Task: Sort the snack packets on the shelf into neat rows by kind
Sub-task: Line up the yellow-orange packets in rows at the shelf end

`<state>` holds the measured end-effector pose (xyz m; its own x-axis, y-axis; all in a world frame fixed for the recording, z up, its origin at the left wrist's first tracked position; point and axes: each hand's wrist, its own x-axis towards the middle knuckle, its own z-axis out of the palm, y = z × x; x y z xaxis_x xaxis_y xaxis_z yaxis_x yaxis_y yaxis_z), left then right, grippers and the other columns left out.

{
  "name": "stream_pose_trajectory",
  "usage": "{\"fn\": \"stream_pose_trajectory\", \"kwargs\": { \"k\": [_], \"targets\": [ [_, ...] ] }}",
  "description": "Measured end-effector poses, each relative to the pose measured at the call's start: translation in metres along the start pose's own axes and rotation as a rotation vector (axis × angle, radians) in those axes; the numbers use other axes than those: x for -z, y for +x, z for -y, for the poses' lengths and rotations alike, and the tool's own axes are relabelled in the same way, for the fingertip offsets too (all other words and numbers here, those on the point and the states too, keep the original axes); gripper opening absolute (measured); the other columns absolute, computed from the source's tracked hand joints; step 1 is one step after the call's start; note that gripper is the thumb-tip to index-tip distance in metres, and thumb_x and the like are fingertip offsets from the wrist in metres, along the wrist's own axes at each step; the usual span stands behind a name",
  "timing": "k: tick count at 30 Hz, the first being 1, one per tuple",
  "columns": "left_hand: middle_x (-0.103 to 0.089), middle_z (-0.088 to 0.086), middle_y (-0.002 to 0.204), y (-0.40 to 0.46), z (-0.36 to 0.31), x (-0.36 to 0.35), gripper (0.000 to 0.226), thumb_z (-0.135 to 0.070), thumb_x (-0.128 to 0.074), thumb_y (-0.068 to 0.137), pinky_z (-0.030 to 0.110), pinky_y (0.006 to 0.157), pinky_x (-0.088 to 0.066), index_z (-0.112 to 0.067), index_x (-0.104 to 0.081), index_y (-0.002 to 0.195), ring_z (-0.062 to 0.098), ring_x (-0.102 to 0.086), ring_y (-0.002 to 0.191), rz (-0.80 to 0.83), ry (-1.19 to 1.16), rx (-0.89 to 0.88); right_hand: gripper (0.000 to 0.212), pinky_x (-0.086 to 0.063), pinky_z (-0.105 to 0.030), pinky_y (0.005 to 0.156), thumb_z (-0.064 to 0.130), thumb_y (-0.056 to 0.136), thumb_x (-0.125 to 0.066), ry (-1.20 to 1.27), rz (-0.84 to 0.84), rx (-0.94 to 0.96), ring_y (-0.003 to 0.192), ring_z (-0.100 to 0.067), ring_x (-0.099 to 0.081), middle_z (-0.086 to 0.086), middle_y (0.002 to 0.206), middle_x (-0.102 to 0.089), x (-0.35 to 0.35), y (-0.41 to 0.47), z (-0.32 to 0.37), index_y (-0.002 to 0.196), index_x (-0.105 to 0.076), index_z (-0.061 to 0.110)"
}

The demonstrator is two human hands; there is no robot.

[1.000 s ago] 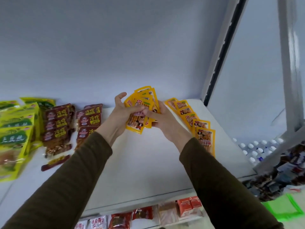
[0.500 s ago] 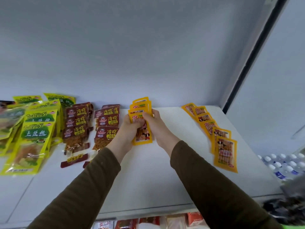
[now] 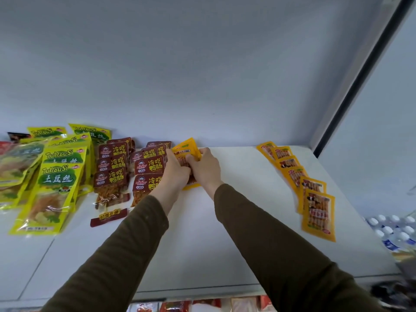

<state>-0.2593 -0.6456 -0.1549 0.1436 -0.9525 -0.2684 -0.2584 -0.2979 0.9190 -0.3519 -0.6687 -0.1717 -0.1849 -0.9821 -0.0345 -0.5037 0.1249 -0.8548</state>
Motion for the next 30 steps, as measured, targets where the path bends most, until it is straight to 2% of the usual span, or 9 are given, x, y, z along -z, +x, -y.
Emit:
{"fn": "stream_pose_trajectory", "kwargs": {
  "k": [2,4,7,10,13,16,19,25,30],
  "targets": [
    [-0.036,0.012,0.159,0.001,0.000,0.000,0.093,0.000,-0.055,0.099,0.047,0.106,-0.048,-0.025,0.006,0.164,0.034,-0.045,0.138,-0.002,0.063,-0.013,0.054,-0.045,-0.045,0.101,0.049,0.094,-0.058,-0.115,0.025,0.030,0.120,-0.034,-0.055,-0.012,0.125,-0.063,0.003,0.002,-0.002,0.134,-0.053,0.012],
    [-0.029,0.011,0.163,0.003,0.001,0.000,0.091,0.003,-0.055,0.097,0.049,0.110,-0.047,-0.023,0.000,0.165,0.035,-0.041,0.142,0.007,0.063,-0.030,0.065,-0.042,-0.043,0.106,0.049,0.095,-0.057,-0.149,0.067,0.005,0.128,-0.034,-0.051,-0.014,0.139,-0.055,0.008,0.003,-0.003,0.146,-0.045,0.011],
    [-0.033,0.011,0.160,0.005,0.002,0.000,0.077,0.005,-0.055,0.093,0.049,0.108,-0.049,-0.018,-0.023,0.160,0.035,-0.045,0.138,-0.004,0.083,-0.075,0.047,-0.048,-0.042,0.100,0.032,0.099,-0.055,-0.001,0.085,-0.036,0.122,-0.030,-0.058,-0.010,0.136,-0.061,0.015,-0.004,-0.008,0.141,-0.051,0.012],
    [-0.030,0.009,0.153,0.004,0.002,-0.001,0.056,0.002,-0.057,0.092,0.041,0.101,-0.051,-0.015,-0.041,0.143,0.034,-0.047,0.131,-0.055,0.176,-0.146,0.036,-0.052,-0.043,0.100,0.017,0.100,-0.051,0.183,0.137,-0.078,0.114,-0.026,-0.063,-0.005,0.126,-0.066,0.015,-0.014,-0.014,0.135,-0.058,0.017],
    [-0.029,0.011,0.154,0.003,0.003,0.000,0.062,0.001,-0.059,0.092,0.043,0.099,-0.053,-0.014,-0.038,0.148,0.035,-0.046,0.132,-0.014,0.209,-0.161,0.037,-0.053,-0.041,0.099,0.019,0.101,-0.049,0.227,0.169,-0.066,0.114,-0.026,-0.063,0.000,0.126,-0.066,0.018,-0.022,-0.017,0.137,-0.058,0.021],
    [-0.017,0.008,0.166,-0.001,0.000,0.004,0.066,-0.017,-0.065,0.097,0.051,0.120,-0.032,-0.017,-0.035,0.156,0.033,-0.025,0.150,-0.006,0.288,-0.195,0.048,-0.045,-0.038,0.106,0.032,0.102,-0.050,0.070,0.110,0.002,0.131,-0.024,-0.053,0.000,0.147,-0.052,0.031,-0.027,-0.022,0.148,-0.046,0.021],
    [-0.007,0.007,0.171,-0.009,-0.011,0.001,0.073,-0.029,-0.064,0.100,0.050,0.125,-0.022,-0.020,-0.026,0.162,0.028,-0.010,0.157,0.000,0.308,-0.246,0.051,-0.043,-0.039,0.109,0.038,0.102,-0.052,0.028,0.047,0.058,0.128,-0.020,-0.054,0.000,0.153,-0.047,0.050,-0.032,-0.024,0.150,-0.043,0.022],
    [-0.017,0.001,0.169,-0.028,-0.033,-0.034,0.070,-0.035,-0.065,0.099,0.044,0.125,-0.022,-0.025,-0.031,0.159,0.019,-0.015,0.156,0.096,0.221,-0.379,0.047,-0.044,-0.041,0.105,0.042,0.098,-0.058,-0.021,-0.158,0.166,0.128,-0.018,-0.049,0.007,0.141,-0.055,0.111,-0.051,-0.034,0.141,-0.051,0.026],
    [-0.023,-0.004,0.167,-0.039,-0.045,-0.091,0.074,-0.046,-0.066,0.096,0.040,0.125,-0.021,-0.028,-0.030,0.158,0.013,-0.018,0.155,0.281,0.198,-0.473,0.059,-0.034,-0.031,0.098,0.053,0.089,-0.062,-0.206,-0.411,0.108,0.129,-0.017,-0.036,0.007,0.139,-0.054,0.190,-0.068,-0.073,0.142,-0.048,0.031]
  ]
}}
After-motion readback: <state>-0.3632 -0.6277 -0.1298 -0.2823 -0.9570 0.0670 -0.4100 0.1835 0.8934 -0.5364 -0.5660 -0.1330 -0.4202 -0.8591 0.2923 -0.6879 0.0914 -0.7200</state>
